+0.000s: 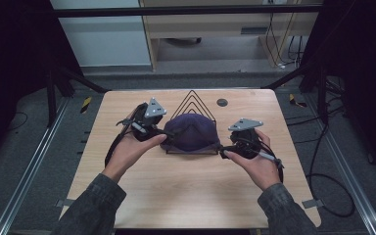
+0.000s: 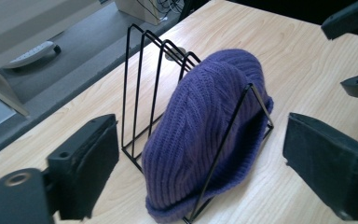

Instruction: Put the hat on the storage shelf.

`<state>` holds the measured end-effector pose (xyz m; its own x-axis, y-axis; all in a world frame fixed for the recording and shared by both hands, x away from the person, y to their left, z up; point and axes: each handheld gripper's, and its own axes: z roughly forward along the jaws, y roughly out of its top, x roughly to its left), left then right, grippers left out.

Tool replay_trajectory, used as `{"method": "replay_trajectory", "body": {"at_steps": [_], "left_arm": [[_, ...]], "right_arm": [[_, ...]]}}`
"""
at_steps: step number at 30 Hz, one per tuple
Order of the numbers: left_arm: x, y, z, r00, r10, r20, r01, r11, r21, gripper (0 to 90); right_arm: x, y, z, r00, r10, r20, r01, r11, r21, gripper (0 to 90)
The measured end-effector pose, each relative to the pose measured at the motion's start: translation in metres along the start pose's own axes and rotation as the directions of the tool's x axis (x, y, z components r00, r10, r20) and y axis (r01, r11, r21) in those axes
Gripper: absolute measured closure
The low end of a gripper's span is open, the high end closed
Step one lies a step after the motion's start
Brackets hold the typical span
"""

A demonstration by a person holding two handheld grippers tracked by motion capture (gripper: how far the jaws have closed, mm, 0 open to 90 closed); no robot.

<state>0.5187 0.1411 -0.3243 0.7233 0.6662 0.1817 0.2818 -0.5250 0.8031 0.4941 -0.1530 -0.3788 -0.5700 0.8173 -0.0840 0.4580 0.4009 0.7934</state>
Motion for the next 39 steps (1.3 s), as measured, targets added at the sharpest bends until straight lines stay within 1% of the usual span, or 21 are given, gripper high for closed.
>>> {"method": "replay_trajectory", "body": {"at_steps": [1, 3, 6, 7, 8, 9, 11, 12, 15, 17, 19, 23, 26, 28, 33, 36, 37, 38, 39], "left_arm": [[0.000, -0.001, -0.002, 0.9999, -0.009, -0.009, 0.009, 1.0000, 0.003, 6.0], [-0.001, -0.004, -0.005, 0.9996, -0.027, -0.001, 0.027, 0.9996, -0.003, 4.9], [-0.004, -0.008, -0.011, 0.9998, -0.021, 0.006, 0.021, 0.9998, -0.001, 3.9], [-0.006, -0.011, -0.013, 0.9997, -0.023, 0.010, 0.023, 0.9997, -0.012, 3.8], [-0.007, -0.013, -0.015, 0.9995, -0.028, 0.015, 0.029, 0.9994, -0.020, 3.6], [-0.008, -0.016, -0.017, 0.9996, -0.020, 0.019, 0.020, 0.9997, -0.017, 3.0], [-0.010, -0.020, -0.021, 0.9996, -0.017, 0.024, 0.017, 0.9997, -0.019, 2.8], [-0.011, -0.023, -0.023, 0.9997, -0.012, 0.024, 0.012, 0.9998, -0.013, 2.7], [-0.013, -0.032, -0.028, 0.9996, -0.022, 0.019, 0.022, 0.9996, -0.015, 2.6], [-0.014, -0.039, -0.032, 0.9997, -0.014, 0.020, 0.014, 0.9999, -0.009, 2.6], [-0.015, -0.047, -0.035, 0.9995, -0.024, 0.021, 0.024, 0.9997, -0.010, 2.6], [-0.017, -0.065, -0.040, 0.9992, -0.023, 0.031, 0.023, 0.9997, -0.001, 2.5], [-0.016, -0.083, -0.042, 0.9988, -0.037, 0.031, 0.037, 0.9992, 0.013, 2.5], [-0.015, -0.094, -0.043, 0.9986, -0.045, 0.028, 0.044, 0.9986, 0.027, 2.5], [-0.010, -0.121, -0.038, 0.9969, -0.072, 0.033, 0.069, 0.9951, 0.071, 2.8], [-0.007, -0.134, -0.037, 0.9957, -0.087, 0.031, 0.084, 0.9925, 0.089, 3.0], [-0.007, -0.139, -0.036, 0.9956, -0.090, 0.026, 0.087, 0.9919, 0.093, 3.0], [-0.006, -0.145, -0.036, 0.9963, -0.085, 0.015, 0.083, 0.9914, 0.102, 3.0], [-0.006, -0.150, -0.036, 0.9958, -0.090, 0.016, 0.088, 0.9905, 0.106, 3.1]], "right_arm": [[0.001, 0.000, -0.001, 1.0000, 0.006, 0.000, -0.006, 1.000, -0.005, 13.8], [0.003, 0.000, -0.006, 0.9999, 0.009, 0.008, -0.009, 0.999, -0.037, 10.7], [0.006, -0.001, -0.013, 1.0000, 0.003, -0.002, -0.004, 0.997, -0.071, 9.5], [0.007, -0.001, -0.015, 1.0000, 0.000, -0.006, 0.000, 0.997, -0.078, 8.7], [0.009, -0.003, -0.017, 0.9999, -0.004, -0.015, 0.003, 0.997, -0.079, 7.8], [0.010, -0.004, -0.019, 0.9997, -0.006, -0.022, 0.004, 0.997, -0.077, 7.4], [0.012, -0.007, -0.021, 0.9994, -0.017, -0.029, 0.015, 0.996, -0.084, 7.0], [0.012, -0.009, -0.021, 0.9993, -0.019, -0.033, 0.016, 0.996, -0.086, 6.7], [0.015, -0.014, -0.022, 0.9983, -0.027, -0.052, 0.023, 0.996, -0.083, 6.4], [0.018, -0.019, -0.023, 0.9971, -0.032, -0.069, 0.026, 0.996, -0.088, 5.8], [0.020, -0.023, -0.023, 0.9962, -0.037, -0.079, 0.029, 0.995, -0.091, 5.5], [0.025, -0.031, -0.022, 0.9944, -0.041, -0.098, 0.033, 0.996, -0.084, 5.7], [0.029, -0.037, -0.017, 0.9933, -0.044, -0.107, 0.036, 0.997, -0.071, 6.5], [0.032, -0.041, -0.013, 0.9929, -0.045, -0.110, 0.039, 0.998, -0.054, 6.9], [0.038, -0.050, 0.002, 0.9876, -0.024, -0.155, 0.027, 1.000, 0.014, 8.1], [0.041, -0.055, 0.009, 0.9867, -0.033, -0.159, 0.040, 0.998, 0.038, 9.3], [0.042, -0.057, 0.011, 0.9871, -0.035, -0.157, 0.042, 0.998, 0.040, 9.5], [0.042, -0.058, 0.013, 0.9860, -0.034, -0.163, 0.041, 0.998, 0.039, 9.1], [0.041, -0.059, 0.015, 0.9860, -0.034, -0.164, 0.042, 0.998, 0.044, 9.1]]}}
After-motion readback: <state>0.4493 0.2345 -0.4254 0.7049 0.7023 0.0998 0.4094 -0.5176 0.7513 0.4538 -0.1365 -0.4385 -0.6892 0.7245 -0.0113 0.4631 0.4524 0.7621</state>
